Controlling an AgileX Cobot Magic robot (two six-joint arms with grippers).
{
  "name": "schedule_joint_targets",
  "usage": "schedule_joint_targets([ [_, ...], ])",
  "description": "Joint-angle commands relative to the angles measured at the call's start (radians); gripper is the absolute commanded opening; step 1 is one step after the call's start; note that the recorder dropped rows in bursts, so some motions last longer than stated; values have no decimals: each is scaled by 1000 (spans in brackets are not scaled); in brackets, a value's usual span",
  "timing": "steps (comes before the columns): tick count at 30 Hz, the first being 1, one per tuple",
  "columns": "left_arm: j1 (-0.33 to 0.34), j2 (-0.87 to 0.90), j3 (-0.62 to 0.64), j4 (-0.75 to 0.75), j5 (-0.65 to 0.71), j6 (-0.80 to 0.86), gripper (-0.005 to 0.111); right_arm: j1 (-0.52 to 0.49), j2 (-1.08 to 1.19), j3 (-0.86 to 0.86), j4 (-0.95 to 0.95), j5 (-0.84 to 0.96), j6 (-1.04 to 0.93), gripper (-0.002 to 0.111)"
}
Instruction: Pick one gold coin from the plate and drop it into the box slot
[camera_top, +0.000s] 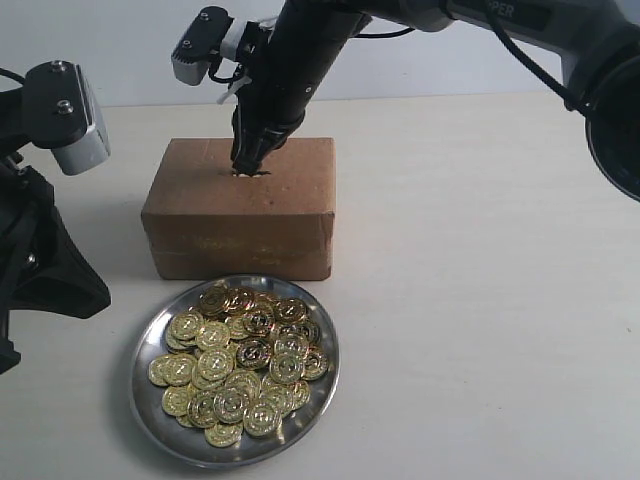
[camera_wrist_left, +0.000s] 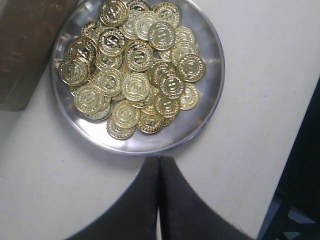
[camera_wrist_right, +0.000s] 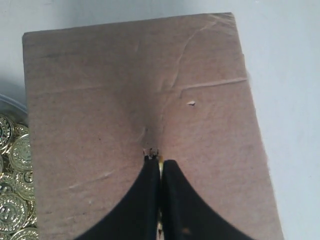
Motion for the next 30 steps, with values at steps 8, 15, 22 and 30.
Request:
schedule_joint_targets([
  [8,2,-7,2,-13,-7,-5,0,1,-1,-9,11,-9,17,24],
  [15,2,-45,2,-18,-138,14,0,0,-124,-9,-105,-45,229,0],
  [22,3,-475,170,-29,-574,-106,0,-59,-562,-9,-197,-67,412,0],
  [30,3,-883,377,-29,-647,-279,0,-59,-908,91,-168,-18,494,0],
])
